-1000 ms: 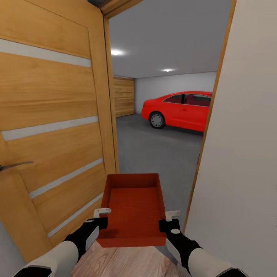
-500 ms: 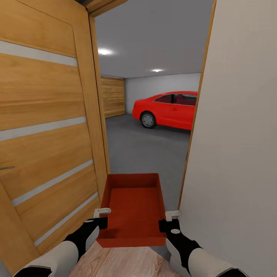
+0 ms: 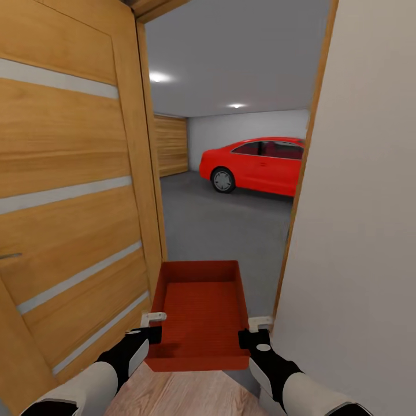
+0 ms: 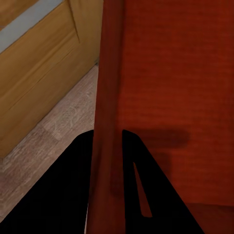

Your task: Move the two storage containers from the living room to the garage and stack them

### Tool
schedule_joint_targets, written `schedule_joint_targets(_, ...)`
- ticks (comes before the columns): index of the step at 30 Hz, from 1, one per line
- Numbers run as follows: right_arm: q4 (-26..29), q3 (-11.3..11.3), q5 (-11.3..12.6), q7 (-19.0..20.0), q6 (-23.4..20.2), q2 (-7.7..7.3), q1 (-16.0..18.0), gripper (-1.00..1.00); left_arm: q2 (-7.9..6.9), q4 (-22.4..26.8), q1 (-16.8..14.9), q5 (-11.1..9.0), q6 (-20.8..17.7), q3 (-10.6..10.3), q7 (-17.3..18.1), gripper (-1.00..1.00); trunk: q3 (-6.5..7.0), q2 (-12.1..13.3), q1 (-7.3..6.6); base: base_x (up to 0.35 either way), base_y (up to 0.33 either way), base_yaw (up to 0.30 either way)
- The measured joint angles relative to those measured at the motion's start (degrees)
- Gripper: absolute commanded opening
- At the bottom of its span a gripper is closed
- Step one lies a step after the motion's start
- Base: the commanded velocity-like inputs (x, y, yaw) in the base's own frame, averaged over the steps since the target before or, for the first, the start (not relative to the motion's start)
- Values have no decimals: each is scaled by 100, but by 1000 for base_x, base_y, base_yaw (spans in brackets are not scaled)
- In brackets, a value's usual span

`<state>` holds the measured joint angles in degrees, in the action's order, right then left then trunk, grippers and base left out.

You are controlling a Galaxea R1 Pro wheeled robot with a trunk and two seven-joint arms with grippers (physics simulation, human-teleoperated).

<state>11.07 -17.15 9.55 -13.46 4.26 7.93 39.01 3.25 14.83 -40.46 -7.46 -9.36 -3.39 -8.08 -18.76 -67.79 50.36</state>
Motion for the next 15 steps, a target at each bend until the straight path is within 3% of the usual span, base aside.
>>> schedule_joint_targets(7,1,-3,1,-3,-1,0,0,-100,0,-3,0,-2,3,0,0,-100,0,0,0,210,231,-38)
schedule_joint_targets(15,2,0,1,-5,-1,1,-1,-100,-1,1,-1,-3,-2,-4,2,-100,0,0,0,215,236,-235)
